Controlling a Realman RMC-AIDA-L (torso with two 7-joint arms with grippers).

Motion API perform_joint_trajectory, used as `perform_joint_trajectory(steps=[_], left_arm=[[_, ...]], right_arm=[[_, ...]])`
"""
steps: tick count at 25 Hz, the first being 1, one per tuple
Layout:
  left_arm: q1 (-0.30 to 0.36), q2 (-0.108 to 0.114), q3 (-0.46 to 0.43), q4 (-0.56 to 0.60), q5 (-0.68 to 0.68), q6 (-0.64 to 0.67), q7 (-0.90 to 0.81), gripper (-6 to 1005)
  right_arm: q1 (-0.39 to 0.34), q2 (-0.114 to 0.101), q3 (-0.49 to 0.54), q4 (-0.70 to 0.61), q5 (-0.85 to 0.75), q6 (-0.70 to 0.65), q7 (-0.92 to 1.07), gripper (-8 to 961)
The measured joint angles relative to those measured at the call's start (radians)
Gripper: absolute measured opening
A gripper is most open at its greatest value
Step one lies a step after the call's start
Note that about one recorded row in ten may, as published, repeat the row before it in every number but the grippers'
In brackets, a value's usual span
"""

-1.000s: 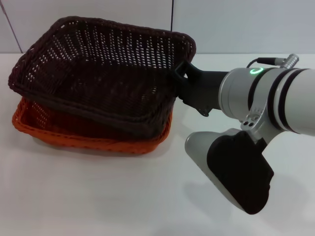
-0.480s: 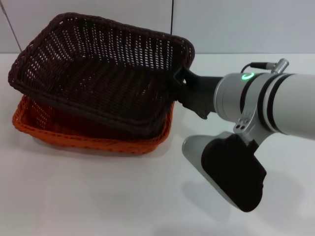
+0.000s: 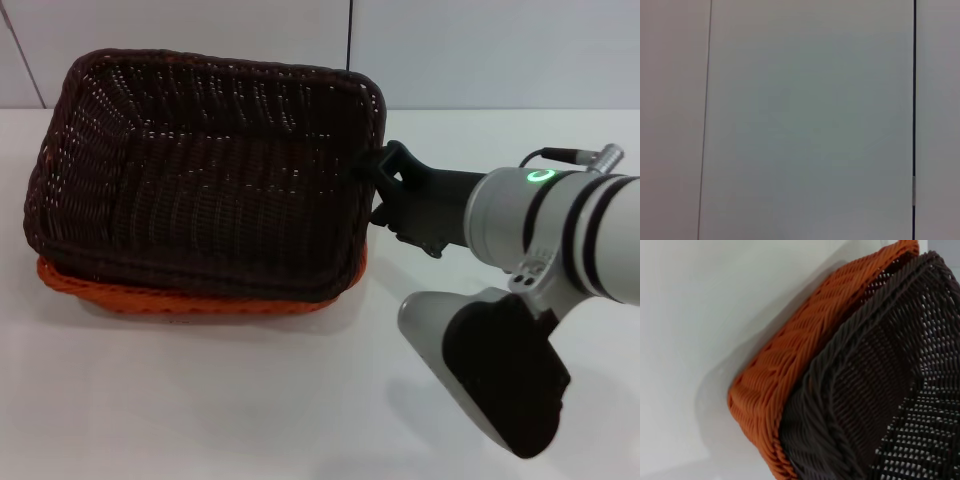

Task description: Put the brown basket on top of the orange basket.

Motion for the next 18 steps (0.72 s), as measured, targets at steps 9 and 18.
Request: perform_joint_trajectory(steps=[9, 18], left_arm=[[-0.005, 0.004, -0.004, 0.008, 0.000, -0.007, 0.001, 810], [-0.024, 0.004, -0.008, 0.043, 0.000, -0.022, 0.001, 810]], right_arm=[[-0.139, 0.005, -0.006, -0.111, -0.001, -0.008, -0.030, 672], [-0.296, 0.018, 0.065, -0.142, -0.001, 0.102, 0.091, 702]])
